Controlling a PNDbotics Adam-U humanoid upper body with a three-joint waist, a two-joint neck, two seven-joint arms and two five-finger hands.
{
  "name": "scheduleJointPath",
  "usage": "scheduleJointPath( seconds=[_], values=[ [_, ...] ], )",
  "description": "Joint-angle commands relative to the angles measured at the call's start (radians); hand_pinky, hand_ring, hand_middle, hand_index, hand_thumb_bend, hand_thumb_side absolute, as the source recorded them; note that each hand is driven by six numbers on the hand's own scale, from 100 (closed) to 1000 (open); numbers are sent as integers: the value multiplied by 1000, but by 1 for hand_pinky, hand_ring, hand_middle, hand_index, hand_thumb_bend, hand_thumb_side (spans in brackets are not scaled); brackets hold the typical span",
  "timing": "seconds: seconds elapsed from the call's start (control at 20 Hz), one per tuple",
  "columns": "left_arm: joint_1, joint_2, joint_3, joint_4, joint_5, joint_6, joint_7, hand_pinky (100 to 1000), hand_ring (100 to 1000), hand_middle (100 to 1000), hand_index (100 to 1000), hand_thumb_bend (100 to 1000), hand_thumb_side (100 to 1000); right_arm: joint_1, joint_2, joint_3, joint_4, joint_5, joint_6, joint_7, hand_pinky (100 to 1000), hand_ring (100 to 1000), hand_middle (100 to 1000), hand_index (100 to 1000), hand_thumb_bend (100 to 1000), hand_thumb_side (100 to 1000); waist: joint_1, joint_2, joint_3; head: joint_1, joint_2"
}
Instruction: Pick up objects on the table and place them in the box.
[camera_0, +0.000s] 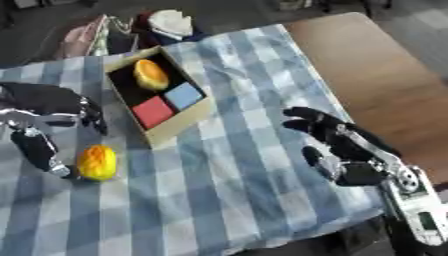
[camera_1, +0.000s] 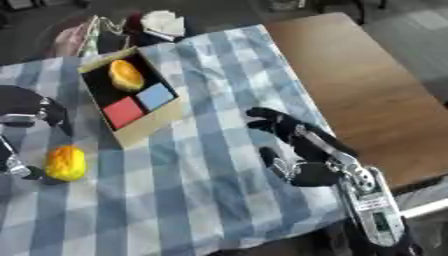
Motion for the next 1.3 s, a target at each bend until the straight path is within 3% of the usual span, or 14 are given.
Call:
scheduleJointPath(
  seconds=[0.05, 0.5, 0.75, 0.85, 1.05, 1.3],
  values=[
    [-8, 3, -1, 2, -31, -35, -37, 745, 711, 715, 809, 577, 296, -10, -7, -4, -25, 1, -2, -2, 1000, 930, 960, 1000, 100, 365, 5, -17, 0, -3, 4],
    [11, -47, -12, 71, -157, -27, 70, 722, 682, 686, 791, 578, 252, -12, -3, -6, -26, 0, -1, -3, 1000, 929, 960, 1000, 100, 364, 1, -14, -3, -3, 4],
    [24, -58, -12, 96, -173, -33, 112, 667, 597, 592, 722, 556, 205, -12, -4, -5, -25, 0, -1, -3, 1000, 929, 960, 1000, 100, 368, 0, -13, -1, -4, 4],
    [26, -61, -9, 99, -178, -30, 142, 624, 543, 526, 667, 523, 120, -12, -3, -5, -25, 0, -1, -4, 1000, 929, 960, 1000, 100, 362, -1, -13, 0, -4, 4],
    [25, -57, 11, 84, -182, -12, 253, 540, 447, 414, 555, 436, 104, -12, -3, -6, -25, 0, -1, -5, 1000, 929, 960, 1000, 100, 360, -1, -13, 1, -6, 4],
    [10, -29, 76, 29, -150, 38, 312, 545, 442, 408, 554, 426, 107, -10, -5, -7, -24, 0, 0, -8, 1000, 929, 960, 1000, 100, 358, -1, -11, 5, -11, 4]
  ],
)
